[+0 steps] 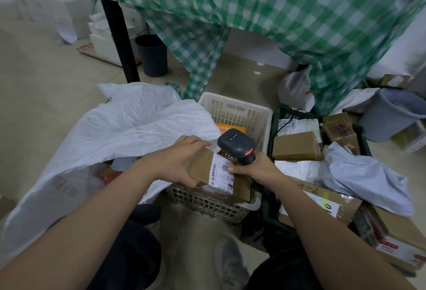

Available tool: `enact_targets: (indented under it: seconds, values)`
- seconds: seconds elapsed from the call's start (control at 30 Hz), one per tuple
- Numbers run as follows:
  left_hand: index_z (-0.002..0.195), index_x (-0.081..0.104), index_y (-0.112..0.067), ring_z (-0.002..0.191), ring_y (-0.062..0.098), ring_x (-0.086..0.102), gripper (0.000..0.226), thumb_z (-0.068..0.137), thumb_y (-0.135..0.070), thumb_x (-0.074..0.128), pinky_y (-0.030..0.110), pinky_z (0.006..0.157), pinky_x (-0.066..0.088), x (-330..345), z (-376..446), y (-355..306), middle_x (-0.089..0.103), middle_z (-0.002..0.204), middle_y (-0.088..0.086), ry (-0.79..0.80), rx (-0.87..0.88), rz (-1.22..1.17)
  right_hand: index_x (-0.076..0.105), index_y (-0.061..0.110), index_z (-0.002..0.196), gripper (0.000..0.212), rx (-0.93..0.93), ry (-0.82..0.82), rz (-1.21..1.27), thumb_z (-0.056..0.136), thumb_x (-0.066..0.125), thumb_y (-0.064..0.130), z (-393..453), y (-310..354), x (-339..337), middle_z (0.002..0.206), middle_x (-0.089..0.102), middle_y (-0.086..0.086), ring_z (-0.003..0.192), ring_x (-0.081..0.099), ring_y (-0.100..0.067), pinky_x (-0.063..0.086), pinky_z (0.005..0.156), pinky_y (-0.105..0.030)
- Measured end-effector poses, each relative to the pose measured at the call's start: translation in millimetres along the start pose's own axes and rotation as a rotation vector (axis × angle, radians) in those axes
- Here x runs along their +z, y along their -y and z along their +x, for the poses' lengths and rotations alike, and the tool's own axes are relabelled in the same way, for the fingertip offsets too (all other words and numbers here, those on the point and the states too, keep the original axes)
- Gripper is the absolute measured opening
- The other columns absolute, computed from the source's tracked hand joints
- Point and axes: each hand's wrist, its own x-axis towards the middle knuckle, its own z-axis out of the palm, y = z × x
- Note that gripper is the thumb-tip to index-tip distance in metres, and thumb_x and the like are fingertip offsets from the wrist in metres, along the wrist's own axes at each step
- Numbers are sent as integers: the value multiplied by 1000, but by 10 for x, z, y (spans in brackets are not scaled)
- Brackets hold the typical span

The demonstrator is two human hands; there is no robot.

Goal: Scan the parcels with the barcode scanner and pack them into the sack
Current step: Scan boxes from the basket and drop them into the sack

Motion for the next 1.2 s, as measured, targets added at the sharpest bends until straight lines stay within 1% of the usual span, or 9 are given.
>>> enact_targets:
  seconds: [0.13,0.23,0.37,0.5,0.77,0.93,1.0,1.1,1.2]
  values:
    - [151,17,-28,123,4,21,102,71,-32,81,26,103,31,-21,-39,49,28,133,-11,-118,41,-104,68,-3,98,34,5,-35,32,68,84,1,67,-13,-6,84,70,-4,69,66,-4,51,63,-13]
    - [153,12,-32,126,4,23,106,72,-35,82,23,102,31,21,-13,31,27,135,-13,-162,23,-179,67,8,90,29,16,-51,14,68,84,-1,87,-46,21,81,69,2,70,66,-5,51,63,-15]
    - [154,8,-27,137,5,20,107,75,-35,80,23,108,28,152,69,5,21,148,-13,-151,-6,-217,65,7,105,43,61,-92,-8,68,85,3,107,-154,89,94,68,-1,87,64,-16,49,76,-29]
    - [155,6,-21,143,8,19,112,74,-35,82,23,113,23,203,94,28,16,159,-8,-206,-97,-325,65,10,101,39,53,-131,-16,68,87,8,130,-211,90,93,69,-2,90,64,-18,50,81,-33]
    - [137,44,-21,115,15,51,91,60,-46,85,43,98,46,396,110,52,48,132,-1,-420,-317,-425,65,11,105,48,32,-178,-83,64,90,18,163,-286,137,101,71,-6,97,65,-23,52,91,-45]
    - [146,28,-44,130,32,34,73,84,-43,69,44,112,32,540,96,-35,27,142,13,-452,-440,-507,64,12,108,51,25,-204,-128,66,89,23,134,-298,138,104,70,-6,98,64,-23,52,89,-42]
    - [146,23,-49,129,33,36,64,91,-49,56,43,113,30,556,129,-76,31,137,15,-435,-478,-559,63,12,108,48,14,-189,-142,68,88,23,128,-300,112,104,69,-5,98,63,-21,50,87,-37]
    - [149,20,-45,120,22,45,58,97,-45,46,33,106,35,524,162,-55,45,128,4,-398,-491,-646,65,11,106,44,-10,-167,-173,71,86,26,115,-280,108,102,69,-6,95,63,-21,49,84,-35]
    - [150,26,-33,113,16,52,61,96,-32,54,25,95,39,454,162,-68,51,135,-1,-384,-475,-770,66,12,104,40,-14,-170,-208,73,83,32,107,-270,118,96,69,-5,91,62,-19,47,78,-33]
